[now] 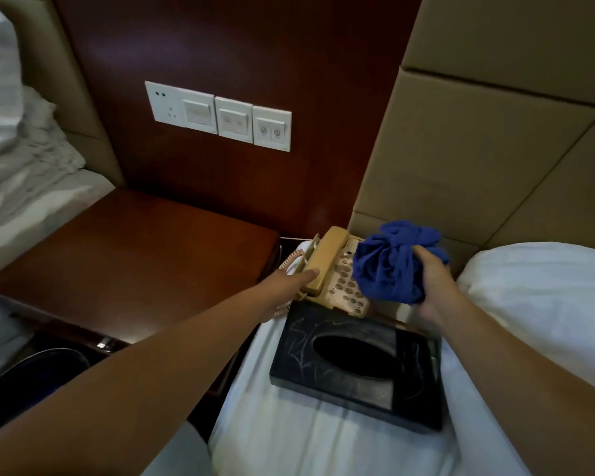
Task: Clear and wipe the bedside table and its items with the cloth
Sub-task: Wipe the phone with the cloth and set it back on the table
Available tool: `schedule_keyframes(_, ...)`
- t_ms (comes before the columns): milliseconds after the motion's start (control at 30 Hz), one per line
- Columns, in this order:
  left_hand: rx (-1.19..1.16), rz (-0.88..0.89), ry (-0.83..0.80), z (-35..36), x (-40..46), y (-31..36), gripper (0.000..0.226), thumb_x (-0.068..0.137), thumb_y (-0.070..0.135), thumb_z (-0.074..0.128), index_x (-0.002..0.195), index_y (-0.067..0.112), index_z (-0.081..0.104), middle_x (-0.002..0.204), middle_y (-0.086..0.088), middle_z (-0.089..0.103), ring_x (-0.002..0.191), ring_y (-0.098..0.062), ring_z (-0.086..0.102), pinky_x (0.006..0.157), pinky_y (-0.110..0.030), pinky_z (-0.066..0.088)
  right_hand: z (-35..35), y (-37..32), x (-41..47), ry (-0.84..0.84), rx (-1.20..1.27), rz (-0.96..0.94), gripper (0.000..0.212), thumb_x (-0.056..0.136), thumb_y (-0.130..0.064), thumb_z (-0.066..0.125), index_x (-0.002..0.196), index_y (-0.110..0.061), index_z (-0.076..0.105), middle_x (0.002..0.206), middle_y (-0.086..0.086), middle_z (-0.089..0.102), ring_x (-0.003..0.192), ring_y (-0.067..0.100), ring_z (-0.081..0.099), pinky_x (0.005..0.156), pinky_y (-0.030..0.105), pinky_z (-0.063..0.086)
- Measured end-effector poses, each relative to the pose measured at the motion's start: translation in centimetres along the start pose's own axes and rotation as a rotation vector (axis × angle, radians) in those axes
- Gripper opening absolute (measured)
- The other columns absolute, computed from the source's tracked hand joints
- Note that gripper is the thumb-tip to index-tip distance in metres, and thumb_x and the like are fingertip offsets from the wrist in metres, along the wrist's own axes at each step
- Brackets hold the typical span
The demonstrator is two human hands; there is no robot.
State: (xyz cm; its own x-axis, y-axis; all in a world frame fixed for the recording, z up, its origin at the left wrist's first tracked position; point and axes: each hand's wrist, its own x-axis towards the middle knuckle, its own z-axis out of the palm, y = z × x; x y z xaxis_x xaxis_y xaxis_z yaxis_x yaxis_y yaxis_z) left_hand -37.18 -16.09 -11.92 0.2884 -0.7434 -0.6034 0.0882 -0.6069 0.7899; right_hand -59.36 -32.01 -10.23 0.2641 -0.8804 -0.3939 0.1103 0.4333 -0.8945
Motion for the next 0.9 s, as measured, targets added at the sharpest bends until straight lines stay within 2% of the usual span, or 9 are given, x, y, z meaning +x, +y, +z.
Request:
schedule_keyframes(67, -0.058, -0.025, -0.029, -0.1, 1.9, -0.3, 0.079, 0.086, 0.059, 0.073, 0.143, 0.008, 0.053, 0.133, -0.005, 0.063, 0.121, -0.025, 0.061, 0.096, -0.039, 0.052, -0.4, 1.1, 1.0, -0.023, 0.005, 0.032, 0.042, 0.091, -0.037, 0.07, 0.13, -0.021, 0.065, 0.122, 0.011, 0.072, 0.109, 0.036, 0.07, 0.089, 0.057, 0.057)
schedule_keyframes(167, -0.098, -0.016, -0.054, -0.8, 4.2, -0.9, 0.064, 0.08, 0.052, 0.082, 0.124, 0.008, 0.068, 0.107, -0.007, 0.077, 0.101, -0.022, 0.073, 0.08, -0.032, 0.06, -0.9, 2.4, 2.0, -0.032, 0.022, 0.081, 0.053, 0.084, -0.041, 0.075, 0.133, -0.021, 0.063, 0.125, 0.012, 0.071, 0.111, 0.038, 0.069, 0.092, 0.062, 0.054)
schedule_keyframes(300, -0.088, -0.017, -0.138, -1.1, 5.8, -0.2, 0.064, 0.077, 0.053, 0.084, 0.121, 0.009, 0.069, 0.104, -0.009, 0.08, 0.1, -0.024, 0.073, 0.103, -0.04, 0.055, -1.6, 3.6, 3.2, -0.045, 0.048, 0.161, 0.054, 0.088, -0.046, 0.07, 0.135, -0.022, 0.062, 0.129, 0.013, 0.069, 0.115, 0.04, 0.067, 0.098, 0.064, 0.05)
schedule_keyframes(400, -0.142, -0.029, -0.154, -0.8, 6.4, 0.7, 0.054, 0.081, 0.045, 0.083, 0.118, 0.01, 0.066, 0.094, -0.006, 0.08, 0.085, -0.019, 0.072, 0.08, -0.033, 0.058, -1.7, 4.1, 3.7, -0.037, 0.049, 0.199, 0.052, 0.089, -0.048, 0.068, 0.133, -0.022, 0.064, 0.128, 0.013, 0.069, 0.114, 0.041, 0.067, 0.098, 0.065, 0.05)
schedule_keyframes(500, -0.155, -0.004, -0.116, -0.8, 6.6, 1.3, 0.059, 0.076, 0.043, 0.088, 0.12, 0.008, 0.066, 0.096, -0.007, 0.08, 0.079, -0.018, 0.073, 0.069, -0.03, 0.054, -1.0, 4.0, 3.1, 0.002, 0.011, 0.179, 0.048, 0.09, -0.045, 0.069, 0.132, -0.022, 0.064, 0.123, 0.012, 0.071, 0.108, 0.037, 0.071, 0.09, 0.059, 0.056)
schedule_keyframes(633, -0.141, 0.035, -0.057, 0.3, 6.2, 1.7, 0.082, 0.063, 0.058, 0.092, 0.122, 0.008, 0.065, 0.105, -0.015, 0.078, 0.097, -0.029, 0.072, 0.09, -0.037, 0.057, 0.5, 2.1, 1.2, 0.106, -0.135, 0.136, 0.043, 0.09, -0.037, 0.071, 0.13, -0.025, 0.06, 0.118, 0.009, 0.071, 0.104, 0.034, 0.07, 0.091, 0.054, 0.057)
schedule_keyframes(733, -0.161, 0.078, 0.021, 1.3, 5.2, 2.1, 0.112, 0.043, 0.064, 0.094, 0.132, 0.009, 0.054, 0.117, -0.023, 0.071, 0.094, -0.031, 0.071, 0.059, -0.03, 0.052, 1.6, -0.1, -0.6, 0.112, -0.233, 0.062, 0.04, 0.09, -0.031, 0.072, 0.127, -0.022, 0.059, 0.116, 0.009, 0.071, 0.101, 0.032, 0.069, 0.084, 0.045, 0.058)
schedule_keyframes(800, -0.188, 0.124, 0.053, 1.3, 3.7, 3.0, 0.113, 0.044, 0.058, 0.096, 0.134, 0.01, 0.048, 0.126, -0.022, 0.065, 0.113, -0.035, 0.067, 0.067, -0.032, 0.053, 2.6, -1.8, -2.1, 0.099, -0.281, 0.016, 0.038, 0.09, -0.033, 0.072, 0.125, -0.022, 0.062, 0.116, 0.008, 0.071, 0.101, 0.031, 0.069, 0.083, 0.044, 0.057)
schedule_keyframes(900, -0.147, 0.188, 0.099, -0.5, 1.1, 4.3, 0.101, 0.05, 0.055, 0.098, 0.127, 0.01, 0.049, 0.123, -0.011, 0.062, 0.108, -0.029, 0.064, 0.087, -0.043, 0.056, 3.8, -3.9, -4.5, 0.06, -0.299, -0.039, 0.035, 0.089, -0.036, 0.073, 0.121, -0.023, 0.066, 0.114, 0.007, 0.073, 0.1, 0.031, 0.071, 0.084, 0.048, 0.059)
